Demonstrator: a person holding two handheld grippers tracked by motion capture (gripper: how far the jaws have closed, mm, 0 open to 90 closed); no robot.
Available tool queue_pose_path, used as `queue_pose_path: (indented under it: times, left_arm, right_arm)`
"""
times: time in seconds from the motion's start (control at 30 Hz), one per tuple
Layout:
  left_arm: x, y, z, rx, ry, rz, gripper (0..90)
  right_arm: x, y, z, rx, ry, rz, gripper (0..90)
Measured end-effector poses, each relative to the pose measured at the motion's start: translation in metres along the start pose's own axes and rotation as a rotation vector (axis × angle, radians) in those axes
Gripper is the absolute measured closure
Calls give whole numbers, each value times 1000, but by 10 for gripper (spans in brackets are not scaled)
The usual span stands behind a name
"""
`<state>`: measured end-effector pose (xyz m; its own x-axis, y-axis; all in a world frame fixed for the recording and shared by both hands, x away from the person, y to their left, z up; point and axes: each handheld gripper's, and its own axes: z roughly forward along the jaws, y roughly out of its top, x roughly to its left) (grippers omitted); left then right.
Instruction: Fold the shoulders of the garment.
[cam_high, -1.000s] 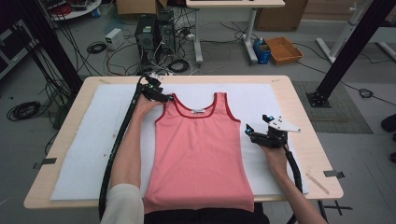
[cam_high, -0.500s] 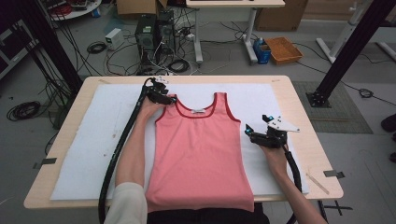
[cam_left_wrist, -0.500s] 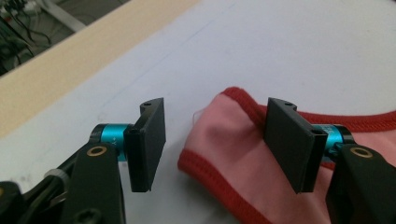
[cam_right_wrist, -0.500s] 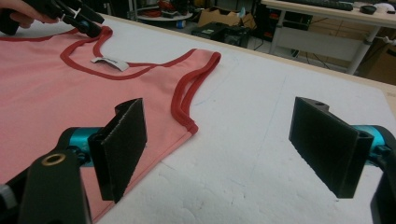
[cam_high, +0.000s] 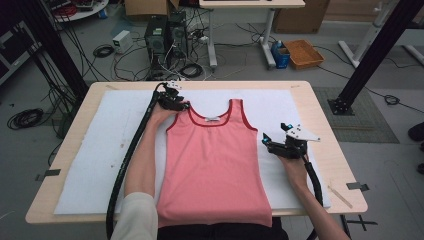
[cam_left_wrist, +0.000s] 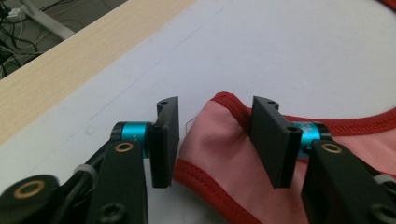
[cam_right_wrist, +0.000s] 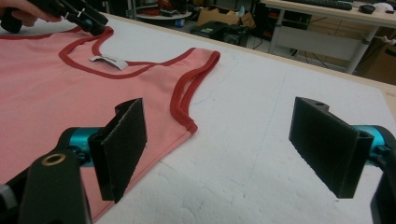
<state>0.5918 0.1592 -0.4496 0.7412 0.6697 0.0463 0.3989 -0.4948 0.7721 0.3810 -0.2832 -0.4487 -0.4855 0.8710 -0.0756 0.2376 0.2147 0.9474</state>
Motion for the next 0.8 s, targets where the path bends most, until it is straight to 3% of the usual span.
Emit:
queue_pose_path:
  times: [0.13,0.2,0.33,0.5,0.8]
  left_arm:
    - [0,-1,0,-3,-27,-12,601]
    - [0,0,0,-1,-38,0,677]
    - [-5,3,0,13,-37,24,740]
    - [-11,8,-2,26,-8,44,794]
    - [-17,18,-27,-6,-33,42,824]
  right_arm:
    - [0,0,0,2,-2,0,188]
    - [0,0,0,3,-2,2,188]
    - [1,0,0,5,-1,0,188]
    - [1,0,0,6,-3,1,188]
    - [1,0,0,7,-5,-6,188]
